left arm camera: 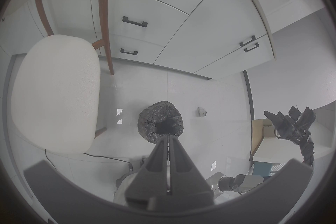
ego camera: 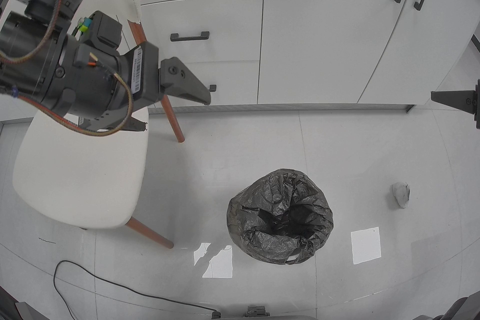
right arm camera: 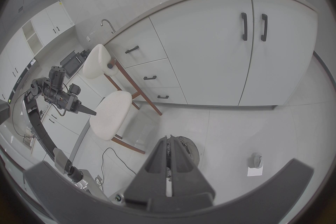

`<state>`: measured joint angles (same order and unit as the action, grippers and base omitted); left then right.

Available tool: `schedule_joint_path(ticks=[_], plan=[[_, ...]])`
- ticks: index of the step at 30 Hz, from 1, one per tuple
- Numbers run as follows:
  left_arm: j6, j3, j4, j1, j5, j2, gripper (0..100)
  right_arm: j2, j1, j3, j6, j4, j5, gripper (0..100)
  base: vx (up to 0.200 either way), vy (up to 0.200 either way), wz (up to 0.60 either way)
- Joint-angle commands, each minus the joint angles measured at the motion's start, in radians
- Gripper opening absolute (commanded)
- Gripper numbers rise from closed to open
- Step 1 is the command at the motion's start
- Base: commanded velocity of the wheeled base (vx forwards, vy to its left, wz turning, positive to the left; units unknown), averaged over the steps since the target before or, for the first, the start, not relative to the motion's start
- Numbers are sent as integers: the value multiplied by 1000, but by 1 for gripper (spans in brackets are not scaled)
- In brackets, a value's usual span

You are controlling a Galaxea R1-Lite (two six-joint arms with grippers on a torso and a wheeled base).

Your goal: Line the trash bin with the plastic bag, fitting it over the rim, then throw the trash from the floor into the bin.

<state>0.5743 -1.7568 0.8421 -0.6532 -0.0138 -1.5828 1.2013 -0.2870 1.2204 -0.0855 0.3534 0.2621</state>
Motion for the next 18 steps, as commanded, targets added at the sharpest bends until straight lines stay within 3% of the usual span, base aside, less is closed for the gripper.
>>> schedule_joint_path(ticks=[1,5,6,7,11,17,18], plan=[[3,3,0,0,-2,-3,100,0,0,-6,1,-1,0,0,0,0,0],[19,23,-35,7,-18,-11,100,1,0,-7,0,-4,0,0,0,0,0],[24,30,-48,7,-21,-11,0,1,0,-7,1,-4,0,0,0,0,0],[50,80,-158,10,-40,-6,0,0,0,-7,1,-4,0,0,0,0,0],[58,186,-342,12,-57,9,0,3,0,-7,1,-5,0,0,0,0,0],[41,206,-339,0,-49,18,0,9,0,-13,0,-2,2,0,0,0,0],[-8,204,-339,-2,-48,7,0,11,-1,-29,1,-8,3,0,0,0,0]])
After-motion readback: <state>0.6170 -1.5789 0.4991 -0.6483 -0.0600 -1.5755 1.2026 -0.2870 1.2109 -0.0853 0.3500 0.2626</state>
